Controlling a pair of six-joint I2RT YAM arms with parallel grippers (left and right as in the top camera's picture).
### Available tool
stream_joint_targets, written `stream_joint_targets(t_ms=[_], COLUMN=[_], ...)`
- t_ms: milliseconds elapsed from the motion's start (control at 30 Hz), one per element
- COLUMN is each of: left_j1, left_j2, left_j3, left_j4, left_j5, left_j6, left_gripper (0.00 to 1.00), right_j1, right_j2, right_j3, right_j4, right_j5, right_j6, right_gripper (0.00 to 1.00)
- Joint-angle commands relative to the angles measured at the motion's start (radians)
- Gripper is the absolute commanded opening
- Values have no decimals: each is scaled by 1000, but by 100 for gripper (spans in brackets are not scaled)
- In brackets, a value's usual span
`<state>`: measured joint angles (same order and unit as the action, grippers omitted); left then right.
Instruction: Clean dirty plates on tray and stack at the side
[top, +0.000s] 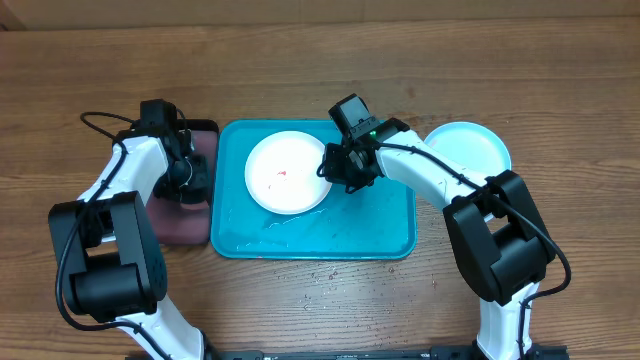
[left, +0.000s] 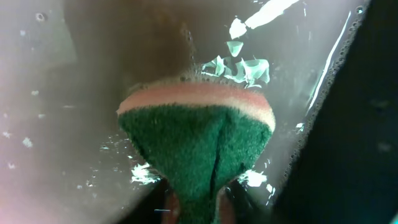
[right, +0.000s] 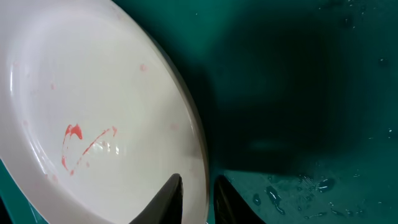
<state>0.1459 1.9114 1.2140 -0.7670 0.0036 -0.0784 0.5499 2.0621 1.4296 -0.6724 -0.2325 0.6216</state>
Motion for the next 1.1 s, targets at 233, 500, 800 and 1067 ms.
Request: stream_joint_targets(t_ms=[233, 500, 800, 1067], left_j1=[-2, -3, -2, -2], left_j2=[-27, -27, -27, -27], left_j3=[26, 7, -7, -7], left_j4=[-25, -9, -7, -7], left_j5=[-10, -3, -3, -3], left_j6=[-13, -50, -50, -49], left_gripper=[49, 27, 25, 16], right_j1=[19, 24, 27, 27], right_j2=[11, 11, 17, 27], right_j3=[6, -8, -8, -8], right_j4=[11, 19, 7, 14], right_j5=[-7, -4, -4, -4], right_j6=[30, 64, 90, 113], right_gripper=[21, 13, 17, 16])
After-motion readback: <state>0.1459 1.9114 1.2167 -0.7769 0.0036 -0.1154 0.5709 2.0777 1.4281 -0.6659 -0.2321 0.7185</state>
